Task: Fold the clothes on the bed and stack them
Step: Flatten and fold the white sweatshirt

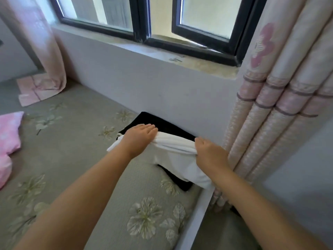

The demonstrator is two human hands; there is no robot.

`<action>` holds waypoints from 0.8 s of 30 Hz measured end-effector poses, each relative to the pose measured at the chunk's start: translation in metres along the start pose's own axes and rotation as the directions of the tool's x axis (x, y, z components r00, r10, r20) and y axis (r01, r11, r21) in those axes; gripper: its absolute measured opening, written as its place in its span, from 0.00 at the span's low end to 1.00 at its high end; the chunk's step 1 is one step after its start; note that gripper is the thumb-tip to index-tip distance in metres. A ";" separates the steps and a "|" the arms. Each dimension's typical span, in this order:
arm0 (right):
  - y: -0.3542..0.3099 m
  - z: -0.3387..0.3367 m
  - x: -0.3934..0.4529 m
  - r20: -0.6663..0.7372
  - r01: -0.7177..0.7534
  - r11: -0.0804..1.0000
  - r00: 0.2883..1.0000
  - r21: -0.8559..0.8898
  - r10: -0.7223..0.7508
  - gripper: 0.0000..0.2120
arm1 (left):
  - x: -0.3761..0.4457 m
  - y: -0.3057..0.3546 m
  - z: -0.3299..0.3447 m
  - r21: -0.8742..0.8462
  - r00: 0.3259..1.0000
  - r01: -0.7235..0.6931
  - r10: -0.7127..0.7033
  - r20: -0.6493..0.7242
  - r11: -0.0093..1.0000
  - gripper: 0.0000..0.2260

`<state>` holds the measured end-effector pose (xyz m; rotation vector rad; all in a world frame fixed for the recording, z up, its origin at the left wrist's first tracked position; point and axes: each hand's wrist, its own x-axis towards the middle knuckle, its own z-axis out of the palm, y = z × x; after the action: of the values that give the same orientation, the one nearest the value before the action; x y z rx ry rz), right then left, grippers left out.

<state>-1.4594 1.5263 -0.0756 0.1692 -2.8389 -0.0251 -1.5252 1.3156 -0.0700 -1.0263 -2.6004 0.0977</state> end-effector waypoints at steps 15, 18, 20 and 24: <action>-0.025 0.175 0.133 0.256 -0.104 0.994 0.962 0.016 0.097 0.29 | 0.102 -0.117 0.184 0.126 0.991 0.044 -0.059 0.116 0.991 0.19; -0.047 0.250 0.103 0.655 0.003 0.998 0.754 0.069 -0.047 0.31 | 0.054 -0.088 0.261 0.098 0.689 0.249 -0.248 0.682 0.963 0.31; -0.059 0.283 0.083 0.723 0.076 0.995 0.684 0.057 -0.094 0.36 | 0.025 -0.063 0.299 0.049 0.589 0.294 -0.221 0.777 0.955 0.35; -0.067 0.309 0.061 0.577 0.133 0.991 0.807 0.027 -0.124 0.40 | -0.004 -0.046 0.330 0.012 0.623 0.432 -0.308 0.719 0.902 0.36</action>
<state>-1.6001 1.4521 -0.3553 0.4166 -3.4313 -0.1530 -1.6639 1.2992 -0.3721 -0.4997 -3.5408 0.2185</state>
